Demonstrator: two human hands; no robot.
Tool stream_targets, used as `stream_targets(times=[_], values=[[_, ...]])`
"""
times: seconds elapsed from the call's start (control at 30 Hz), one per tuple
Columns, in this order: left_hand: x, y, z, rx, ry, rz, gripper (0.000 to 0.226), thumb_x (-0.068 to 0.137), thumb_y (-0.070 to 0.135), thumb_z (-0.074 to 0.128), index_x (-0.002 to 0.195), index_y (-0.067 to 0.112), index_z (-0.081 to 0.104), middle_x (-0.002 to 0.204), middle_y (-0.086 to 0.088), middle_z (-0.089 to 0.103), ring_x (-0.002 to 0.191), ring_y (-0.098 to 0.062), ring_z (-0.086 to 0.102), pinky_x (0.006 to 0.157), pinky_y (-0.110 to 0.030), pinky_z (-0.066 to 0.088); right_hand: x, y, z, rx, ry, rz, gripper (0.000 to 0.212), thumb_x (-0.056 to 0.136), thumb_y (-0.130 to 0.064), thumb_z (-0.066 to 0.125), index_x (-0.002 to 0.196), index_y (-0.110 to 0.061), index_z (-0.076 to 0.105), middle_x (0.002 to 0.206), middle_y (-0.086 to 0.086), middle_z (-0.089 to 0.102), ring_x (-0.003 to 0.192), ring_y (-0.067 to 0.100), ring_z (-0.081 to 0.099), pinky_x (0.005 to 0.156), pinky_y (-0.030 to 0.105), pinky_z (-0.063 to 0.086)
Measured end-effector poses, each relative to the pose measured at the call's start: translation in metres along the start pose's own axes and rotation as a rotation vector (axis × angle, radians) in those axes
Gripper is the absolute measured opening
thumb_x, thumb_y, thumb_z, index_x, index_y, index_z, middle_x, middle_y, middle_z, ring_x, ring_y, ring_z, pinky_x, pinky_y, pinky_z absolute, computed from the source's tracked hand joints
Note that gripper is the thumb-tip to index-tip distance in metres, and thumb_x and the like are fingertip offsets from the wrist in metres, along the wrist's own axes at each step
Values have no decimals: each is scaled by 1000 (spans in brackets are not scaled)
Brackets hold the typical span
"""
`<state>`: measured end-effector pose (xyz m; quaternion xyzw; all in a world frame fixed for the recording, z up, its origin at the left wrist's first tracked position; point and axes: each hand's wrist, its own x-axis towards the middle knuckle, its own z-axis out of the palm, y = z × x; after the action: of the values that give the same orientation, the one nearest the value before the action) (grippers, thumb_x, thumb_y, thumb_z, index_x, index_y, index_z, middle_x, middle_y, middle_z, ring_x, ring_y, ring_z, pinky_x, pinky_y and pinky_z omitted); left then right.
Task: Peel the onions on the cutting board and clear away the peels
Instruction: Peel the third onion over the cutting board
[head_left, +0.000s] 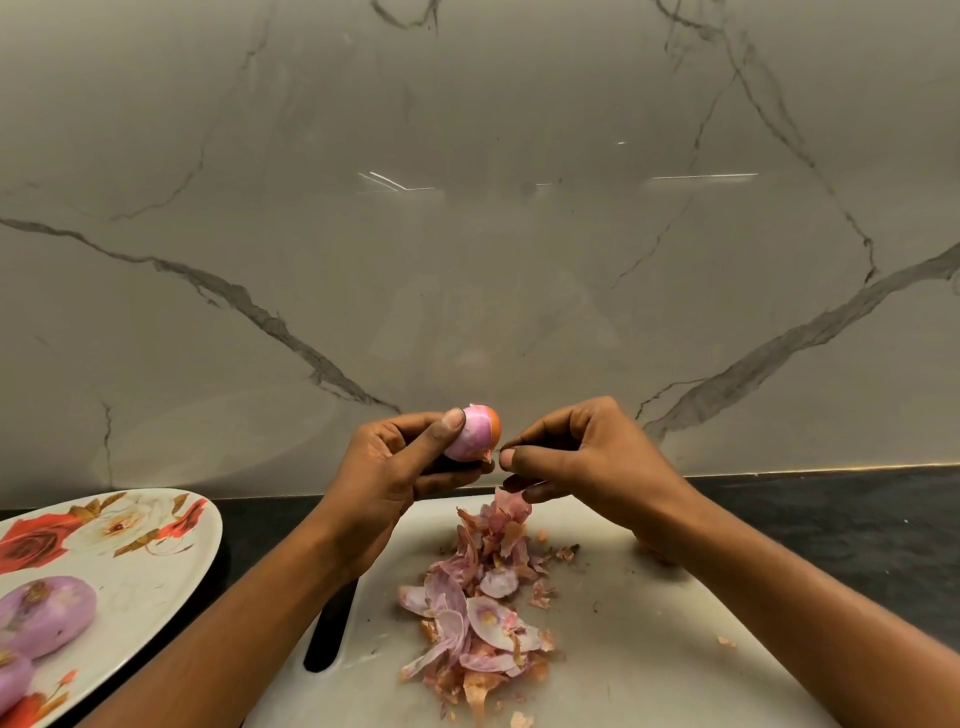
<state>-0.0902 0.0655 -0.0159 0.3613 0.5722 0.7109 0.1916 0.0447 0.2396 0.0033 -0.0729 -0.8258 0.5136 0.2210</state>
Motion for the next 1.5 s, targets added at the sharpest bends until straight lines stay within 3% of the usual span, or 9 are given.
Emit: stream_targets(times=[0.17,0.43,0.6,0.9,1.07,1.2,1.5], values=[[-1,-1,-1,50,-62,3,41,93,27,65,124,0,72,115,-19,78,108,-37,76,95,-42,62,0,0,1,-97,-11,-60,14,89,-23,84,96,-10,84,83,6,81,80,25,80,80,46,67],[-5,4,-3,41,-132,-5,38,94,22,63,121,-3,73,115,-21,77,107,-38,76,90,-34,63,-5,-6,1,31,-97,25,10,92,-9,80,96,-1,82,85,14,81,81,26,81,77,34,67],[-7,6,-2,19,-146,-25,36,93,21,63,117,-3,75,112,-23,77,103,-39,77,83,-30,64,-7,-8,0,41,-122,18,8,95,-5,75,96,0,81,85,14,81,81,26,81,78,34,67],[-7,9,2,-56,-119,-88,41,91,28,64,117,-1,75,114,-27,76,104,-43,76,85,-32,65,-5,-6,4,-51,-13,-74,10,94,-10,75,90,-3,81,79,12,80,74,23,80,73,35,67],[-7,9,5,-117,-110,-133,41,91,30,64,115,-1,76,114,-29,75,104,-40,76,86,-32,65,-6,-6,3,7,-10,-41,10,94,-8,74,88,-2,80,78,14,79,75,27,80,70,32,66],[-6,12,2,-242,-57,-176,55,94,37,60,122,-9,68,115,-34,73,98,-39,78,84,-32,66,-2,-5,-3,39,20,33,12,94,-9,76,87,1,78,80,14,80,76,26,81,71,32,66],[-6,14,-2,-182,-35,-181,58,93,41,59,126,-7,64,115,-31,74,101,-42,77,82,-33,66,0,-3,-3,-41,-81,47,7,88,-2,82,94,0,78,84,13,81,78,25,81,70,29,65]])
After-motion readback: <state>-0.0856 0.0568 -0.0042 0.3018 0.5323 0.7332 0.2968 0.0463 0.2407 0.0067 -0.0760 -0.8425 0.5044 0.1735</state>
